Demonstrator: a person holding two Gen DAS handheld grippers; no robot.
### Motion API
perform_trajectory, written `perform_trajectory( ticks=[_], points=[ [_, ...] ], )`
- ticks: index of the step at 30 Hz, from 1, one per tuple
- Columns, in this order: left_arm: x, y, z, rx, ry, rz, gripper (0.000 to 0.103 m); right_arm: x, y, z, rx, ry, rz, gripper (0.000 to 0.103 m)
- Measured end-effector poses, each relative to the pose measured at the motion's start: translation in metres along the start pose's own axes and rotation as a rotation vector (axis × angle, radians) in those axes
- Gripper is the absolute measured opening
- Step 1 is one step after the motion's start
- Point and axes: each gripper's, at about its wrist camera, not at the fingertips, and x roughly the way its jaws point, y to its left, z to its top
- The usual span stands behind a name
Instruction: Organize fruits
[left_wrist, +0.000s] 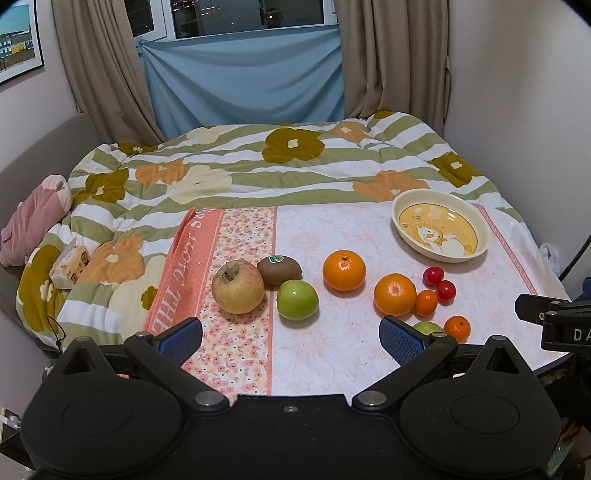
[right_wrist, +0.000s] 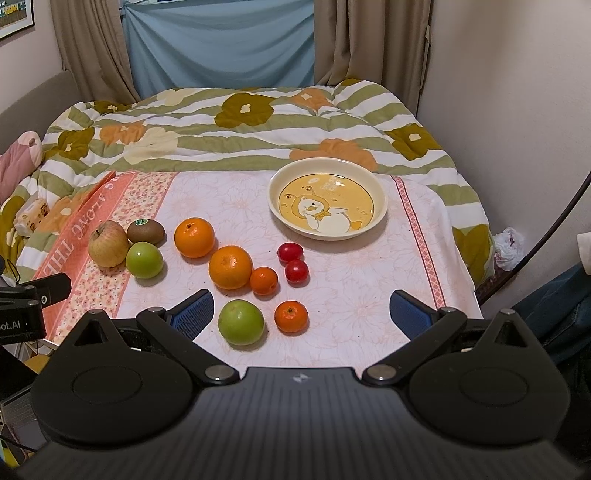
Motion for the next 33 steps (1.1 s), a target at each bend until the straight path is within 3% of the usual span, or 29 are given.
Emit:
perform_trajectory(
  ticks=[24,33],
  points=[
    [-0.005,-0.001,-0.002,-0.006,-0.009,0.008,0.103,-0.006,-0.009,0.001,0.005,-0.009,0.006,0.103],
    [-0.02,-0.003,0.004,0.005,-0.055,0.093,0.103,-0.012,-0.011,0.008,-0.046,-0.058,0.043,0.103]
  ],
)
